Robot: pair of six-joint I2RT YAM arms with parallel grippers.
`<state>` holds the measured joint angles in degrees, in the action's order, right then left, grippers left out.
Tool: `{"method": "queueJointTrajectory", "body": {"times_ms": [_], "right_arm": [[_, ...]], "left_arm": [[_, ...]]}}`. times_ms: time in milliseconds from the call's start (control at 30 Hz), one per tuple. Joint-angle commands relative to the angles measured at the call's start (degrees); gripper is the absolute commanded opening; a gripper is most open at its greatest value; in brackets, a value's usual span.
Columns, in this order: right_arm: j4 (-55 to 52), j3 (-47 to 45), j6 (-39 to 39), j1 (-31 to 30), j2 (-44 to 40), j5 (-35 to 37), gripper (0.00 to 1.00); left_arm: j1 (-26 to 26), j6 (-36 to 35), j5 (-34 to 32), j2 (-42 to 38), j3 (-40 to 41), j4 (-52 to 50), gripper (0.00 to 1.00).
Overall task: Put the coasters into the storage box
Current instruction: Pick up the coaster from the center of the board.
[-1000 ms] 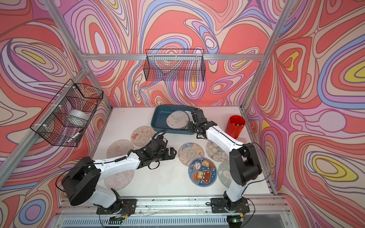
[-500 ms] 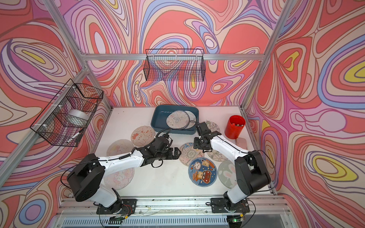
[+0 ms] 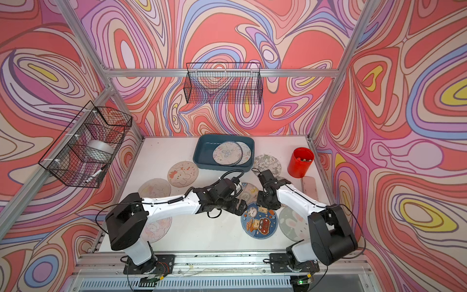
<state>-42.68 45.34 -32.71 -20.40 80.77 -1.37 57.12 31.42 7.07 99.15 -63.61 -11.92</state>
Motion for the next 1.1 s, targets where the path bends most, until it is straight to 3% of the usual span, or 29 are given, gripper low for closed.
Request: {"method": "queueJointTrajectory", "body": {"times_ms": [0, 400, 1067], "right_arm": [[-1.0, -2.6, -1.3, 0.9, -3.1, 0.2, 0.56], [-2.1, -7.4, -5.0, 1.8, -7.7, -1.7, 0.56], [-9.3, -10.9, -12.3, 1.8, -12.7, -2.9, 0.66]], "left_arm": [[1.5, -4.0, -1.0, 2.0, -3.2, -6.2, 0.99], [4.1, -5.1, -6.0, 10.2, -11.7, -15.1, 0.99], [4.6, -5.1, -12.2, 16.2, -15.3, -19.2, 0.99]]}}
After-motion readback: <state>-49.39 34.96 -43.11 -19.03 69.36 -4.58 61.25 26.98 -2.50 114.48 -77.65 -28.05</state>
